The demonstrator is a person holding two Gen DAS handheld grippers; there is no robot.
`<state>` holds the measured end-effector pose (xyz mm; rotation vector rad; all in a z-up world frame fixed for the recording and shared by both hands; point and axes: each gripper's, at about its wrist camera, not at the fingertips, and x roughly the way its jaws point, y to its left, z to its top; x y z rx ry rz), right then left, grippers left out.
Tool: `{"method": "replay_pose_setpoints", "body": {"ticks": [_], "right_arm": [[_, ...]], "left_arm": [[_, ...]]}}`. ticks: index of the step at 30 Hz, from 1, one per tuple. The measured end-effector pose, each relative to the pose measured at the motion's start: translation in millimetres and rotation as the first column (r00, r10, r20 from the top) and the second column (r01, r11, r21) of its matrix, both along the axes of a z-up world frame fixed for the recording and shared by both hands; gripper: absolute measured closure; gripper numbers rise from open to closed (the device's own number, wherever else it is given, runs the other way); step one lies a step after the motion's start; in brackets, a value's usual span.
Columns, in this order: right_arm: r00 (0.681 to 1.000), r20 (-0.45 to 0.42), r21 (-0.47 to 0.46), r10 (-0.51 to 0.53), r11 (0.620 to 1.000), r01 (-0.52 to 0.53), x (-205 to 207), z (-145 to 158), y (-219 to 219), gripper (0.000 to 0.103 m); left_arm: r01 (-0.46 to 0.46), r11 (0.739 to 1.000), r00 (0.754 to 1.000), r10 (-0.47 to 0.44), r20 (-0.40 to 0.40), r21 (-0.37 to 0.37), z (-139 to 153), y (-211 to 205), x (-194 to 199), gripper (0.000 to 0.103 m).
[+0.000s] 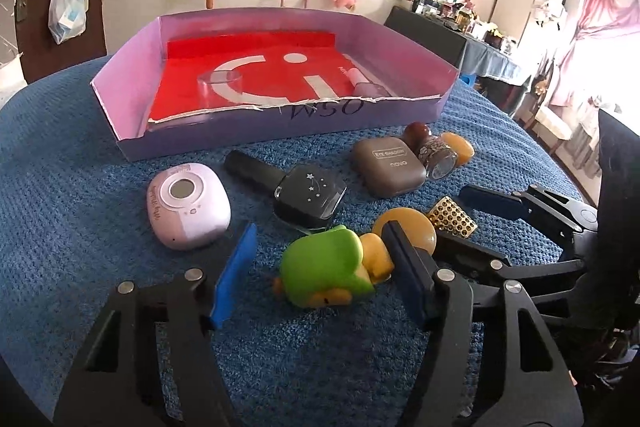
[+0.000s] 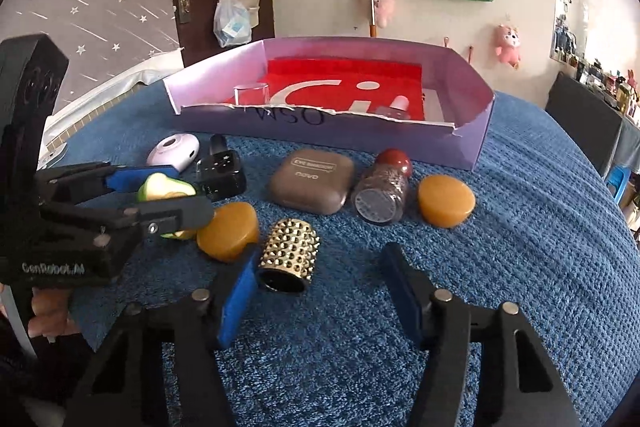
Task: Organize rigid objects
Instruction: 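Grasp the green-yellow toy with the left tool while the right tool grasps the gold studded cylinder, then carry the toy and gold cylinder into the pink box and release both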
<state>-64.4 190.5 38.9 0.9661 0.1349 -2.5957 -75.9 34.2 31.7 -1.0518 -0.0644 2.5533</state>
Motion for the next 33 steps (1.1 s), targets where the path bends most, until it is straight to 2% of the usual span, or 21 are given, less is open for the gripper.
{"method": "replay_pose_setpoints", "body": {"ticks": [3,7,9,12,13,14,16,18,26,33], "right_arm": [[1.0,0.001,-0.01,0.001,1.0,-0.001,0.4,0.5,0.1,0.04],[1.0,0.004,-0.024,0.002,1.0,-0.002,0.2,0.9,1.9,0.041],[1.0,0.002,-0.025,0.008,1.0,-0.008,1.0,1.4,1.6,0.045],[1.0,-0.004,-0.019,0.017,1.0,-0.017,1.8,1.2,-0.4,0.052],[1.0,-0.006,-0.018,0.026,1.0,-0.026,2.3,1.0,-1.8,0.054],[0.999,-0.007,-0.018,0.033,0.999,-0.033,3.1,0.9,-3.1,0.059],[0.999,-0.009,-0.024,0.053,0.998,-0.053,4.7,0.9,-5.6,0.073],[0.998,-0.013,-0.028,0.068,0.997,-0.068,6.0,1.0,-7.3,0.075],[0.994,-0.094,-0.052,0.054,0.997,-0.059,14.1,22.3,-7.1,0.076],[0.995,-0.092,-0.057,0.048,0.997,-0.053,10.9,26.3,-7.6,0.076]], "left_arm": [[0.006,1.0,1.0,-0.006,-0.008,-0.016,-0.4,1.0,3.8,0.04],[0.006,0.994,0.998,-0.013,-0.065,-0.107,0.1,8.8,14.7,0.04],[0.001,0.992,0.997,-0.011,-0.081,-0.124,0.5,10.0,16.7,0.04],[0.0,0.996,0.998,-0.007,-0.07,-0.094,0.1,6.9,11.3,0.042],[0.015,0.998,0.998,-0.019,-0.058,-0.067,0.1,5.4,9.5,0.053],[0.033,0.999,0.998,-0.035,-0.044,-0.031,0.0,3.9,8.1,0.055],[0.023,0.999,0.999,-0.025,-0.048,-0.031,-0.3,4.1,8.0,0.055],[0.012,0.999,0.998,-0.015,-0.059,-0.048,1.1,5.7,10.3,0.056],[-0.013,0.999,0.994,0.008,-0.108,-0.045,16.4,1.9,14.5,0.056],[-0.009,0.999,0.992,0.004,-0.123,-0.04,23.3,1.4,16.5,0.056]]}}
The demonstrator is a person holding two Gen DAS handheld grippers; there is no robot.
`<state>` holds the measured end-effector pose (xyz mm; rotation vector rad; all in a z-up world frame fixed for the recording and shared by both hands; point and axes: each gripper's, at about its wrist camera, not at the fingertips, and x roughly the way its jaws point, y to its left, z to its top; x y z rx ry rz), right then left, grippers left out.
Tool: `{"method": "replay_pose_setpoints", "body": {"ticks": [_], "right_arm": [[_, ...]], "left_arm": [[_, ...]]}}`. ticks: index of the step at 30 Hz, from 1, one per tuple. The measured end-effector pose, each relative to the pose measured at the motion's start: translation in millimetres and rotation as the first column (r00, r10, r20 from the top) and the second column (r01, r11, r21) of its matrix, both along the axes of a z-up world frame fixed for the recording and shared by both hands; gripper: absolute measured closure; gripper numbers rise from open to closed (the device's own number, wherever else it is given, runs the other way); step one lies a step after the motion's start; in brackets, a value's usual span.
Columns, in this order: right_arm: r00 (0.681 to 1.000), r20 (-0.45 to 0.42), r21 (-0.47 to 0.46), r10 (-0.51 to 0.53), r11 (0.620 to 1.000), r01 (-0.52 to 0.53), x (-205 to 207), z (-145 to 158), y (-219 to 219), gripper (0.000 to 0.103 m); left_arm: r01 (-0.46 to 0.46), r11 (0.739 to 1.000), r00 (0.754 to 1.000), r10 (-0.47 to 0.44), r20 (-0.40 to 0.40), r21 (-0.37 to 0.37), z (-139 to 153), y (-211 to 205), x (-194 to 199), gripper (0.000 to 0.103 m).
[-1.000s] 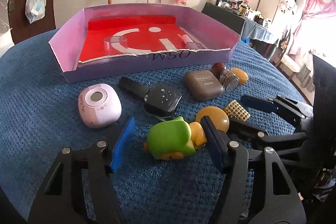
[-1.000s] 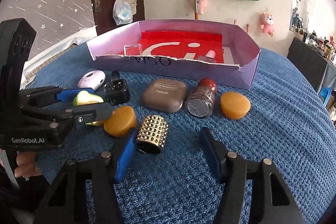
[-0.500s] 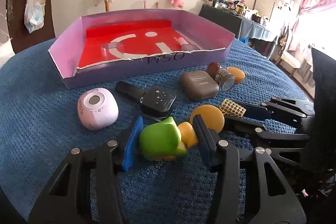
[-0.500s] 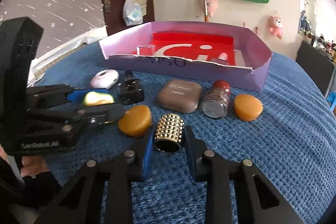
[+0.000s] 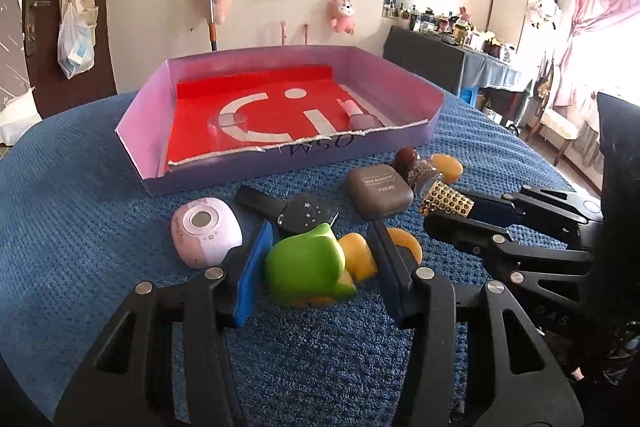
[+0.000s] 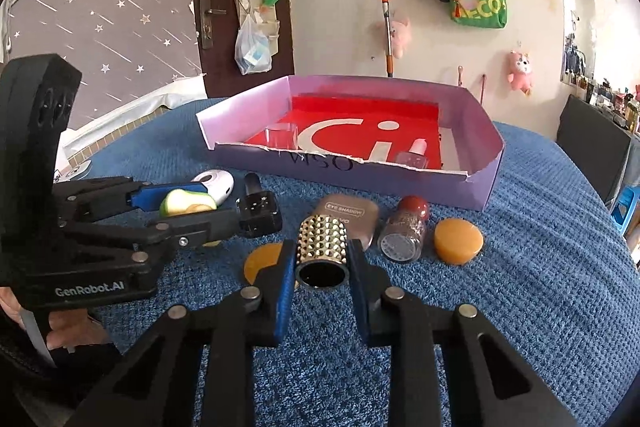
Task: Organize rigid objects
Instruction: 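Carry the toy and gold cylinder into the pink box and release both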
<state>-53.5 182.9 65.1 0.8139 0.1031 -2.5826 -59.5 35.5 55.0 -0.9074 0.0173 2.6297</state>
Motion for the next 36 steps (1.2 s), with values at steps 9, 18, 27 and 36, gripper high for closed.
{"method": "replay_pose_setpoints", "body": {"ticks": [9,18,27,36], "right_arm": [[1.0,-0.006,-0.03,0.012,0.999,-0.012,-16.7,17.6,5.0,0.076],[0.997,0.043,-0.025,0.07,0.997,-0.069,-81.9,37.1,6.2,0.076],[0.977,0.145,0.029,0.155,0.987,-0.161,-148.0,30.1,1.2,0.076],[0.936,0.247,0.149,0.249,0.945,-0.291,-183.6,9.0,-12.7,0.076]], "left_arm": [[0.039,0.999,0.999,-0.039,-0.015,0.024,26.2,-0.8,-22.9,0.056],[0.112,0.994,0.993,-0.112,0.032,-0.005,45.2,12.5,-83.5,0.056],[0.227,0.969,0.963,-0.209,0.171,-0.097,34.8,26.7,-142.7,0.056],[0.305,0.938,0.926,-0.251,0.282,-0.165,12.8,40.1,-173.3,0.056]]}}
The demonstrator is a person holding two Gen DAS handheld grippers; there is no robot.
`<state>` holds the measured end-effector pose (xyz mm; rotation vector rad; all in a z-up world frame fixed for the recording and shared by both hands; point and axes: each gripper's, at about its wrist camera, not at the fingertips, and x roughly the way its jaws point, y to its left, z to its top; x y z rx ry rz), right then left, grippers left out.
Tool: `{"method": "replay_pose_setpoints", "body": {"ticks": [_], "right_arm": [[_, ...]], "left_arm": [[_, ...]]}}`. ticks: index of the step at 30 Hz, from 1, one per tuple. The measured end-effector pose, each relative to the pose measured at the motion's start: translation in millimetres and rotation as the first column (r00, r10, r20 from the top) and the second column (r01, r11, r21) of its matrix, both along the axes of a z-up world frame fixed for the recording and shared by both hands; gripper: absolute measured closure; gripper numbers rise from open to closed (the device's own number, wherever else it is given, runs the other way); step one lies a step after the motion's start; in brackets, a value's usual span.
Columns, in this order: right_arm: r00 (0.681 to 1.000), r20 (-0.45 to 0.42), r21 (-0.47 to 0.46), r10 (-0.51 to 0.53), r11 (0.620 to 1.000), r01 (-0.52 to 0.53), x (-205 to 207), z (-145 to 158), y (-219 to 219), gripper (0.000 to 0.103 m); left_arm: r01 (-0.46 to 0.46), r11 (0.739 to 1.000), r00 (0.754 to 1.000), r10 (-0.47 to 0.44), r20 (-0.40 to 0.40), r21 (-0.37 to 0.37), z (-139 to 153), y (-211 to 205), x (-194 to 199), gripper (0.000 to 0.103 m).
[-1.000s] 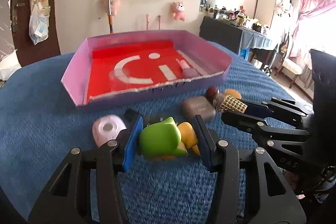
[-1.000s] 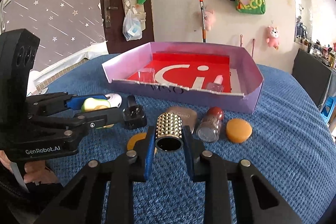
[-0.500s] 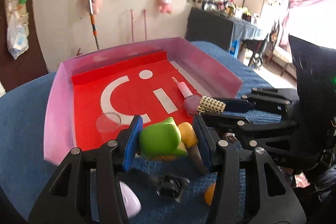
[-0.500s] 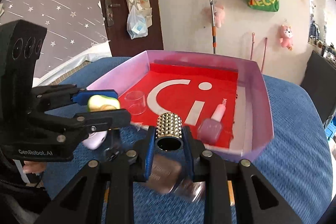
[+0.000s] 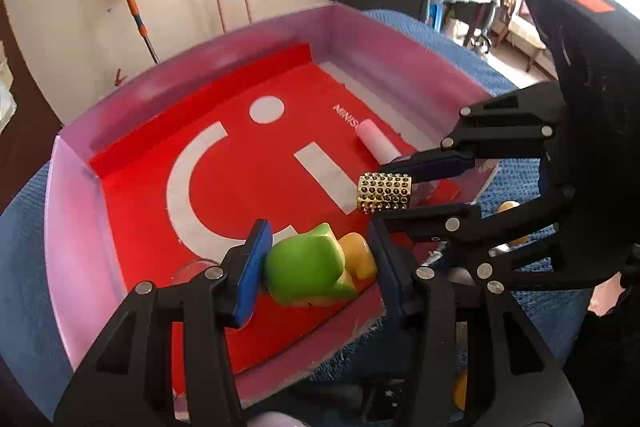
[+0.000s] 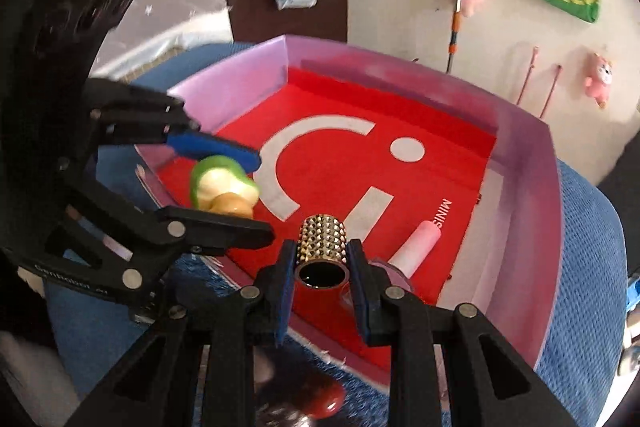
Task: Organize rigid objects
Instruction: 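Carry the toy and gold cylinder into the pink box and release both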
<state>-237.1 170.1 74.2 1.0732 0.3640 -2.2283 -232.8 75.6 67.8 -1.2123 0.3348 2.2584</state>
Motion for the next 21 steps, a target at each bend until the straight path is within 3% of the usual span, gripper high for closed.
{"method": "replay_pose_setpoints", "body": {"ticks": [13,21], "right_arm": [[0.995,0.047,0.08,0.09,0.992,-0.093,-17.1,-7.3,-8.3,0.075],[0.987,0.108,0.109,0.123,0.985,-0.135,-30.1,-9.9,-10.7,0.075]], "left_arm": [[0.081,0.994,0.995,-0.077,0.057,-0.074,-13.2,6.4,-13.5,0.055],[0.091,0.994,0.994,-0.087,0.072,-0.063,-11.4,5.5,-15.3,0.055]]}}
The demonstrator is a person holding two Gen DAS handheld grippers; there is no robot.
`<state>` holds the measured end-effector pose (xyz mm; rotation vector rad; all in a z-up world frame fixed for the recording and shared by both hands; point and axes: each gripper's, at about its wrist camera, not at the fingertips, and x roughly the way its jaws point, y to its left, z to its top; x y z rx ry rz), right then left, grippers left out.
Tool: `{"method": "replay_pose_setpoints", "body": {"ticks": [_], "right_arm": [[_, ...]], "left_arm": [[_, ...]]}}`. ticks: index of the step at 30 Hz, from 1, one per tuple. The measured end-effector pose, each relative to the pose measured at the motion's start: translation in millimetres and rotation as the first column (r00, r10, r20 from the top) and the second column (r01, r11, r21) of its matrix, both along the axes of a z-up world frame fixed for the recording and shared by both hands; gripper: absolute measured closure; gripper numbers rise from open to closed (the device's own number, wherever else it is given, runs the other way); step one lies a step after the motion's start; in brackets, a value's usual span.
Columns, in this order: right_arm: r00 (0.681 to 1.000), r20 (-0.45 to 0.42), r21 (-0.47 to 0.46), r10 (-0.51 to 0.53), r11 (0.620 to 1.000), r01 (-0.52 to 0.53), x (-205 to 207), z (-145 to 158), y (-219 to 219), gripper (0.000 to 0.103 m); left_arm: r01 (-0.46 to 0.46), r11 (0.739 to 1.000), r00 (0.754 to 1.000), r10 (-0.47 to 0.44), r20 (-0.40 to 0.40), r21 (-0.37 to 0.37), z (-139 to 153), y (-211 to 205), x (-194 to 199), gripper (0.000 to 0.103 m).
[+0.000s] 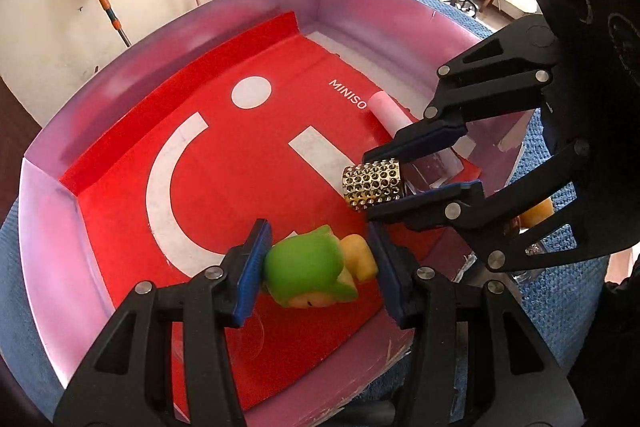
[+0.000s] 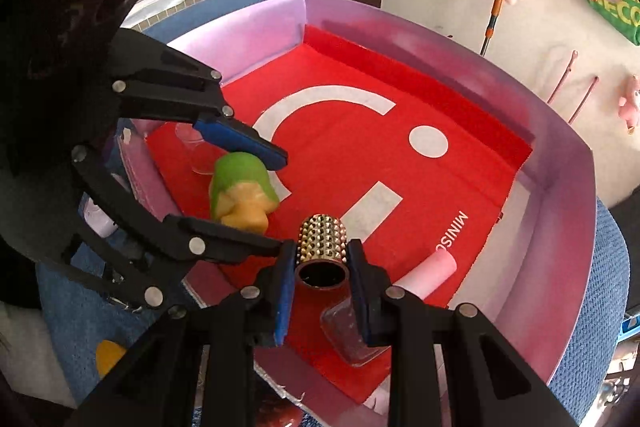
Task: Organize rigid objects
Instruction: 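Carry the toy and gold cylinder into the pink box and release both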
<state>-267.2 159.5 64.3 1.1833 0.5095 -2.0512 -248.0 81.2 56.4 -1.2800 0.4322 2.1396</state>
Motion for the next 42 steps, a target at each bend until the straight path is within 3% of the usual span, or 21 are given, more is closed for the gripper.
{"method": "replay_pose_setpoints", "body": {"ticks": [16,20,23,32,38,40,42], "right_arm": [[0.999,0.035,0.004,-0.009,1.0,0.009,-1.6,1.6,4.8,0.073],[1.0,0.023,0.01,-0.022,1.0,0.021,-1.0,4.7,9.1,0.062],[0.999,0.03,-0.001,-0.029,1.0,0.029,0.0,7.2,13.6,0.061],[0.999,-0.003,-0.012,-0.048,0.999,0.048,9.3,18.8,18.2,0.053],[0.996,-0.041,-0.031,-0.077,0.997,0.076,20.8,36.9,24.4,0.046],[0.994,-0.055,-0.039,-0.094,0.995,0.092,18.7,40.0,19.3,0.044],[0.991,-0.068,-0.053,-0.113,0.993,0.11,23.5,45.5,20.1,0.036]], "left_arm": [[0.0,1.0,1.0,-0.001,-0.013,-0.013,-0.8,-2.4,-1.3,0.053],[-0.003,1.0,0.999,0.003,-0.034,-0.006,2.7,-3.8,-0.4,0.045],[-0.007,1.0,0.999,0.007,-0.047,0.012,7.7,-4.6,-1.0,0.041],[-0.032,0.999,0.995,0.035,-0.091,0.037,24.8,-11.0,9.4,0.038],[-0.076,0.993,0.988,0.087,-0.13,0.089,43.6,-25.0,26.6,0.038],[-0.098,0.989,0.982,0.114,-0.151,0.112,50.7,-29.3,34.8,0.032],[-0.117,0.983,0.975,0.14,-0.171,0.14,57.1,-34.2,42.5,0.03]]}}
